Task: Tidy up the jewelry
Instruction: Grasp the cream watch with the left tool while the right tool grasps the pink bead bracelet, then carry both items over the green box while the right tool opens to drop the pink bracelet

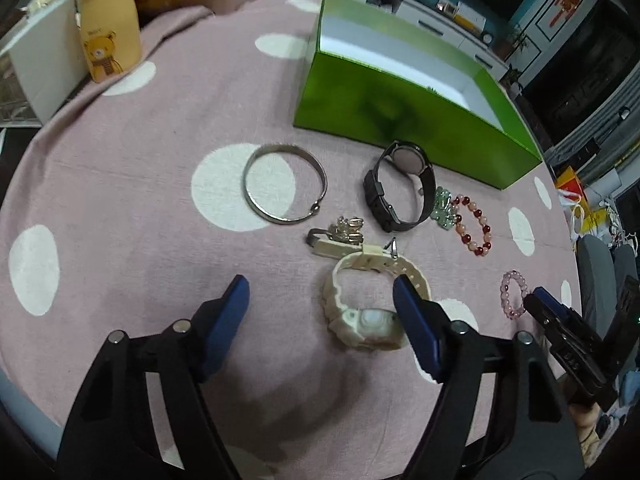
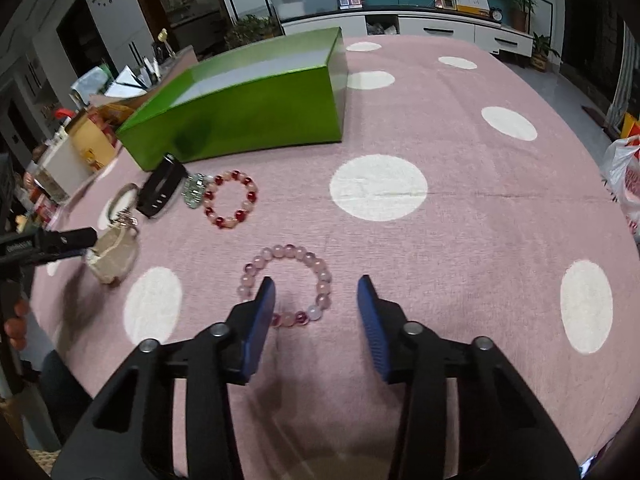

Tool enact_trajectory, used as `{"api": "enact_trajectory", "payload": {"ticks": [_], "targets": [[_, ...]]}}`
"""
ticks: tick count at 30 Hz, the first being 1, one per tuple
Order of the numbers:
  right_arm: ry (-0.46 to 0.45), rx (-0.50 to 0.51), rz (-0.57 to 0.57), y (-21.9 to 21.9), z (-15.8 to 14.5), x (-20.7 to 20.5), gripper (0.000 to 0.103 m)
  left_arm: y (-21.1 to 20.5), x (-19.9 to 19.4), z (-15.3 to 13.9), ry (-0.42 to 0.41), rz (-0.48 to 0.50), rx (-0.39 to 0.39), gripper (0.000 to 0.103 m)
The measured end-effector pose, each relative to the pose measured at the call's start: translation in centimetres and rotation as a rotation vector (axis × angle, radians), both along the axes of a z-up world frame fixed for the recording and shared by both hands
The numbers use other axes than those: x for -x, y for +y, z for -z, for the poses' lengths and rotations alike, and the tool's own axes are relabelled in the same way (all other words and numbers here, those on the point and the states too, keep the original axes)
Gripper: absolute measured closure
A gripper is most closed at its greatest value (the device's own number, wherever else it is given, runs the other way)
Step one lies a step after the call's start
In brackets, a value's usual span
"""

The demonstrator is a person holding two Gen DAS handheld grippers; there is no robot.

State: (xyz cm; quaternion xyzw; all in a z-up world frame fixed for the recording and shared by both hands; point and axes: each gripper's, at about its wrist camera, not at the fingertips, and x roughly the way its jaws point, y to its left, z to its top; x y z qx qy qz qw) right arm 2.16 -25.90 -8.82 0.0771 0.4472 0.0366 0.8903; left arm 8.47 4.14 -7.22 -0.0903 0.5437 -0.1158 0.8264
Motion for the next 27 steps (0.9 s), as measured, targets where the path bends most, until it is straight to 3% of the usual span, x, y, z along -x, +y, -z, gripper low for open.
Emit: {"api": "enact_trajectory", "payload": {"ticks": [2, 6, 8, 13, 19, 21, 27], "targets": [[0.004, 0.029, -0.009, 0.4, 0.1, -0.2, 0.070, -0.3, -0.6, 0.3, 0.027, 0.013, -0.004, 0.032], [-0.004, 0.121, -0.031, 1.5, 0.3, -0.5, 0.079, -0.9, -1.5, 1.0, 0.082, 0.032, -0.038, 0.052], [-0.010, 0.157, -0.038, 1.9, 0.3, -0.7, 0.084, -1.5, -1.8, 1.0, 0.082, 0.055, -0.080, 0.057], [-0.031, 0.199, -0.055, 2.4, 0.5, -1.0, 0.094, -2.4, -2.0, 0.9, 0.074, 0.092, -0.080, 0.078], [-0.038, 0.186, -0.046, 2.1, 0.2, -1.0, 0.096, -3.1, -1.6, 0.7, 0.037, 0.091, -0.077, 0.081], [-0.043, 0.183, -0.042, 2.1, 0.0, -0.9, 0.096, -2.7, -1.3, 0.6, 0.026, 0.082, -0.067, 0.094], [-0.087, 0.177, -0.039, 2.1, -1.5, -0.4, 0.096, -2.1, -0.8, 0.1, 0.004, 0.071, -0.044, 0.095]]}}
